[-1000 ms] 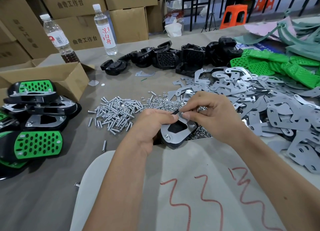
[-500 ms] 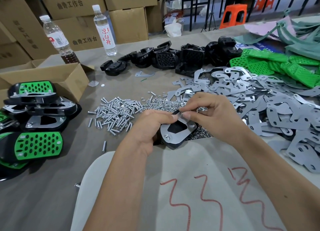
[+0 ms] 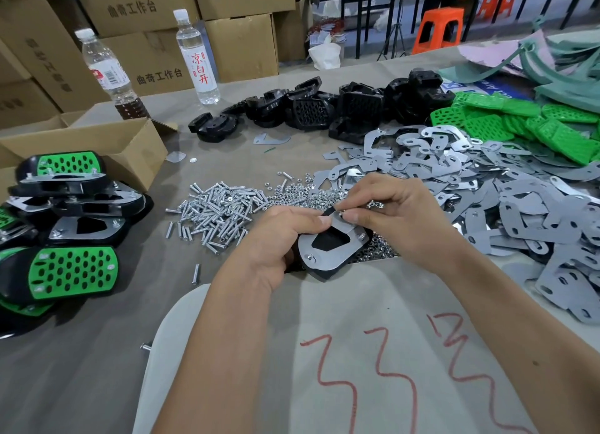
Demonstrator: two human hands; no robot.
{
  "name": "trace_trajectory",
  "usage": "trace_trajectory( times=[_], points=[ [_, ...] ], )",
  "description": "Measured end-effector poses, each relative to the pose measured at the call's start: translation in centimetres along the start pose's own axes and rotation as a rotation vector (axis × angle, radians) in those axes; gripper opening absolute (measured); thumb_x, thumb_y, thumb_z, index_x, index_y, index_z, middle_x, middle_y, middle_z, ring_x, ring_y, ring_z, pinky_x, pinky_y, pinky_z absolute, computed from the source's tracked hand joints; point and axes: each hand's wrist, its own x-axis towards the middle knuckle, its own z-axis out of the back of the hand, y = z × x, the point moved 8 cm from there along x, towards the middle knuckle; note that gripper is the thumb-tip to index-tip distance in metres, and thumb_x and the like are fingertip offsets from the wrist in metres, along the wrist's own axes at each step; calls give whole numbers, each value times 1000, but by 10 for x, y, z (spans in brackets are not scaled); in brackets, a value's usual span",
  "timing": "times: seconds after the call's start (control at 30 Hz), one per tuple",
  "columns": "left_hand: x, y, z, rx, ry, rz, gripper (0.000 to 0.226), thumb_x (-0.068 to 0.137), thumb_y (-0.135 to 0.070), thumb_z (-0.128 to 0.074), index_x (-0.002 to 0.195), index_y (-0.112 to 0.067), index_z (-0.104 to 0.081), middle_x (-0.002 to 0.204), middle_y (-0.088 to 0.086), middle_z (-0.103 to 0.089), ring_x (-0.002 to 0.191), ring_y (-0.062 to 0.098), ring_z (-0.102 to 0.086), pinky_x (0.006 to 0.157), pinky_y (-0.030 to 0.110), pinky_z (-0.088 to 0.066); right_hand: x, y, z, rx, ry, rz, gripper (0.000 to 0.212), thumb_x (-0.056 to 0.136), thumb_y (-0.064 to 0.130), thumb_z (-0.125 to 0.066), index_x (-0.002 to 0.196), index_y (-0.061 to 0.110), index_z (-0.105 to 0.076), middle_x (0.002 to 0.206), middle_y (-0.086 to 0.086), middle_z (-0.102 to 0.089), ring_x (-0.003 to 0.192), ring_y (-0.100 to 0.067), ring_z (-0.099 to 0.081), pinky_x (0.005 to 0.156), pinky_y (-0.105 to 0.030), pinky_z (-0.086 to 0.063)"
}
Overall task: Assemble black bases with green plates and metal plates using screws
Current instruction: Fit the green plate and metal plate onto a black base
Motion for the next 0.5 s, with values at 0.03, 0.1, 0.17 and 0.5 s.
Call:
trace_trajectory(
  times=[0.03,0.1,0.17,0.5],
  points=[
    [0,0,0,1,5,1,40,90,0,-68,128,10,-63,128,33,-66,97,35,-65,77,36,-53,0,0,0,-4,5,5,15,83,-3,-80,95,7,-82,89,-2,-70,87,-15,-67,76,-24,-54],
    [-1,0,0,10,8,1,40,90,0,-68,129,10,-63,128,33,-66,98,35,-65,77,36,-53,0,1,1,-16,-3,16,11,80,0,-83,91,4,-81,86,-6,-71,82,-23,-68,74,-29,-55],
    [-1,0,-1,31,11,0,40,89,0,-69,128,10,-63,126,33,-66,96,34,-65,74,35,-53,-1,2,3,-14,-30,15,14,75,10,-88,82,4,-78,81,-10,-70,74,-36,-67,70,-44,-59],
    [2,0,-1,28,-15,-14,35,91,0,-66,124,11,-66,121,34,-68,93,34,-65,79,37,-51,-1,-1,-1,-68,1,-22,29,75,26,-82,102,15,-82,90,-1,-69,84,-18,-65,81,-35,-58]
  ],
)
